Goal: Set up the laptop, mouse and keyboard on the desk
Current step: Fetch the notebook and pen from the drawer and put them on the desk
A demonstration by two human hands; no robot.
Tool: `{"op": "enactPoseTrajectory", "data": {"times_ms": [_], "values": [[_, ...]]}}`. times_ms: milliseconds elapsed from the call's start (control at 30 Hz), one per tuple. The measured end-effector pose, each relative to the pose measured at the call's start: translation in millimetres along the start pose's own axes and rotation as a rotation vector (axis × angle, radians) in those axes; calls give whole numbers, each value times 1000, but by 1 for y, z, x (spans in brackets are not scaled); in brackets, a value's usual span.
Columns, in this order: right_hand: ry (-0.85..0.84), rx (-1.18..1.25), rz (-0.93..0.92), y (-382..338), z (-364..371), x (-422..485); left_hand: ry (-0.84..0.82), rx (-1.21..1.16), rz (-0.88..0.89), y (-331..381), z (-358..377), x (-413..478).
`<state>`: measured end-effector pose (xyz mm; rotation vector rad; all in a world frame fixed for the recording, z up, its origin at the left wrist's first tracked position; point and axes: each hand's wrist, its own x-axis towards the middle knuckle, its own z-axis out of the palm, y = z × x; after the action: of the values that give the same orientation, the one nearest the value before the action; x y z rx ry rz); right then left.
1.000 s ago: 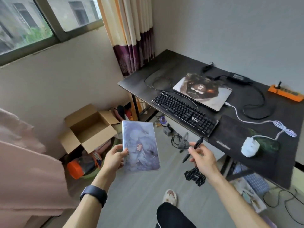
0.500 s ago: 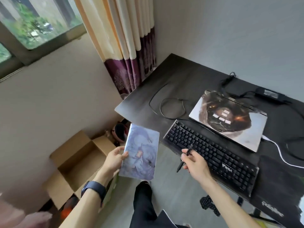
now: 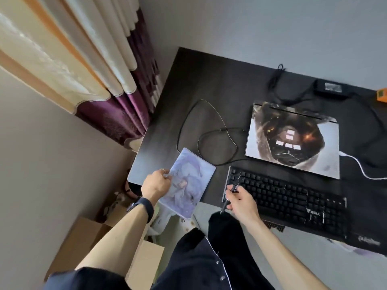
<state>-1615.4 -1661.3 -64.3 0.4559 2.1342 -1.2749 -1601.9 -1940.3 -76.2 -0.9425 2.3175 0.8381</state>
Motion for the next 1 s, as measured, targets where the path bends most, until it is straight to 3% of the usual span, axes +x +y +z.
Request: {"op": "enactPoseTrajectory", "data": {"times_ms": [200, 367, 567, 733, 1000], "values": [[9, 44, 86, -9, 33, 19, 0, -104, -42, 15, -3, 42], [19, -3, 155, -13, 54, 36, -114, -300, -71, 0, 0, 42], [-12, -245, 162, -16, 75, 54, -122, -560, -250, -52, 9, 30], [-45, -387, 135, -22, 83, 65, -59, -461, -296, -49, 6, 28], [-25, -509, 84, -32, 71, 83, 13, -164, -213, -16, 4, 42]]}}
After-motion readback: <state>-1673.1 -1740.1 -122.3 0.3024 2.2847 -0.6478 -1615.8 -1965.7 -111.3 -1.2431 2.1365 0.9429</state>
